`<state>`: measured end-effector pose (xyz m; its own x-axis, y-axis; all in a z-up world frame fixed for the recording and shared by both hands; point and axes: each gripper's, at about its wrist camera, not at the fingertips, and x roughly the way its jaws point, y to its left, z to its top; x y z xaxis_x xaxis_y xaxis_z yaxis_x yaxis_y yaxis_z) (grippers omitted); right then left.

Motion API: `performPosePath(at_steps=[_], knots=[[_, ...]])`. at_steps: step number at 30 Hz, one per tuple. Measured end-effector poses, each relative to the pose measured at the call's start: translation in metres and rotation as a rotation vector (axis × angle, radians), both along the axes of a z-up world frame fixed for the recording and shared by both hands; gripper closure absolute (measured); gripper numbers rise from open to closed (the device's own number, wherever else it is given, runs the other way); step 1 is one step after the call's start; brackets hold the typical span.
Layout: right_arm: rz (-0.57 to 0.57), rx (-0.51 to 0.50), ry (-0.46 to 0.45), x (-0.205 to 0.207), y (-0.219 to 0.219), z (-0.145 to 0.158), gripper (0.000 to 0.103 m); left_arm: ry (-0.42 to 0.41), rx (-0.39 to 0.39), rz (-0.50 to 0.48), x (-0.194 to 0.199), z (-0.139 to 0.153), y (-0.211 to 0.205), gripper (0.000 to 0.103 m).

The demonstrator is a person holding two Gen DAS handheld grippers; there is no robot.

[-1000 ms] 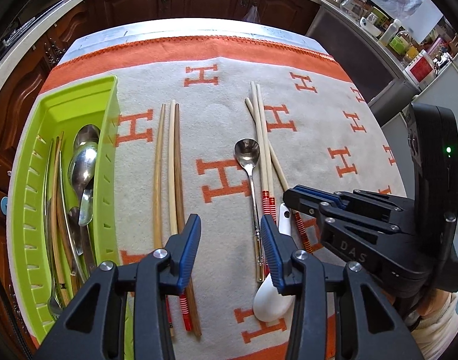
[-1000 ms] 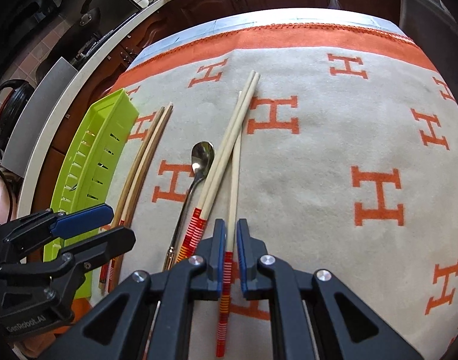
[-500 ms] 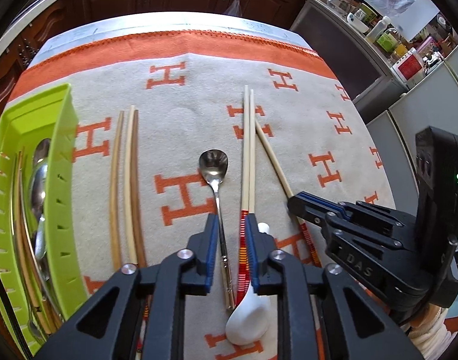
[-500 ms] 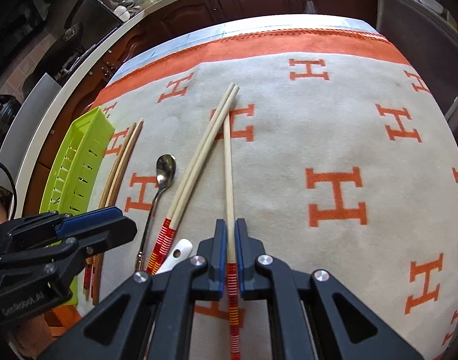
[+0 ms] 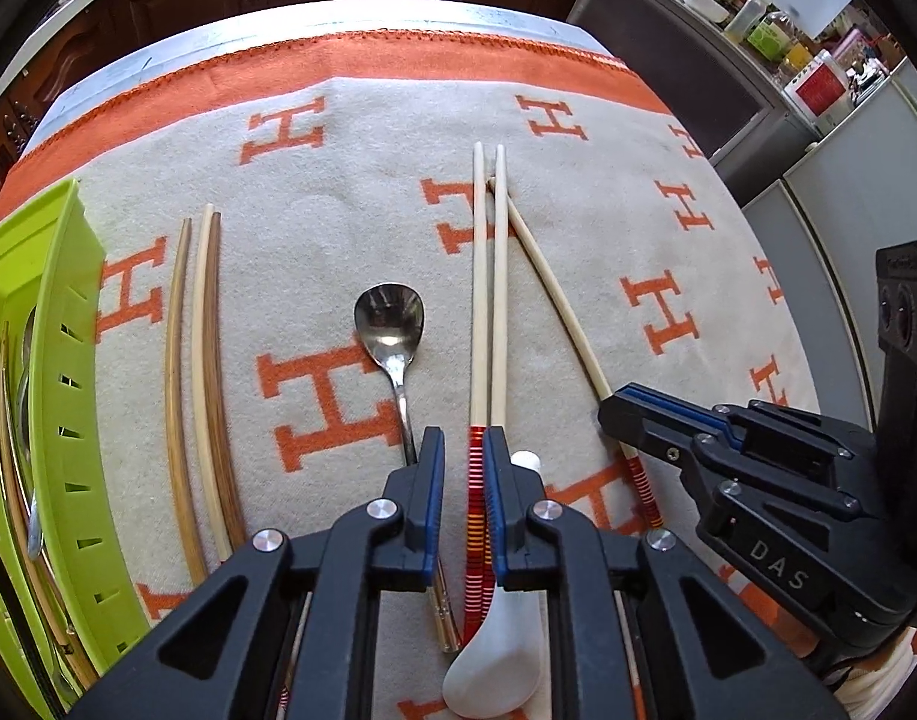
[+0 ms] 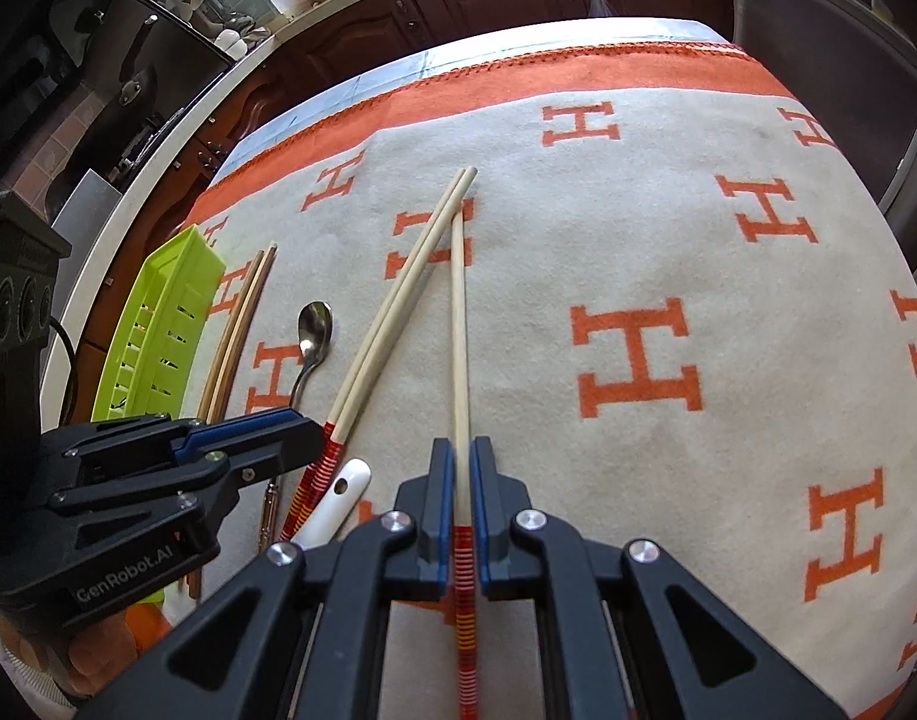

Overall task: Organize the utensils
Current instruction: 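Lift both chopsticks and carry them toward the green tray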

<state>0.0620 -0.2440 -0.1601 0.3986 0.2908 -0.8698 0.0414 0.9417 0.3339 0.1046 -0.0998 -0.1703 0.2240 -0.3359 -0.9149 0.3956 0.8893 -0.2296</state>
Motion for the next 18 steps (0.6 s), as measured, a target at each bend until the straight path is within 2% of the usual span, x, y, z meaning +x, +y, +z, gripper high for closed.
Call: performPosePath(at_steps=[4, 14, 18], knots=[[-0.001, 0.007, -0.001, -0.001, -0.001, 0.000, 0.097, -0.016, 0.028, -0.014, 0.001, -0.002, -0.005, 0.091], [-0.001, 0.007, -0.007, -0.001, -0.003, -0.001, 0.097, -0.141, 0.140, -0.055, -0.006, -0.001, -0.023, 0.091], [0.016, -0.035, -0.019, -0.001, 0.004, 0.001, 0.096, -0.163, 0.145, -0.052, -0.008, 0.000, -0.022, 0.090]])
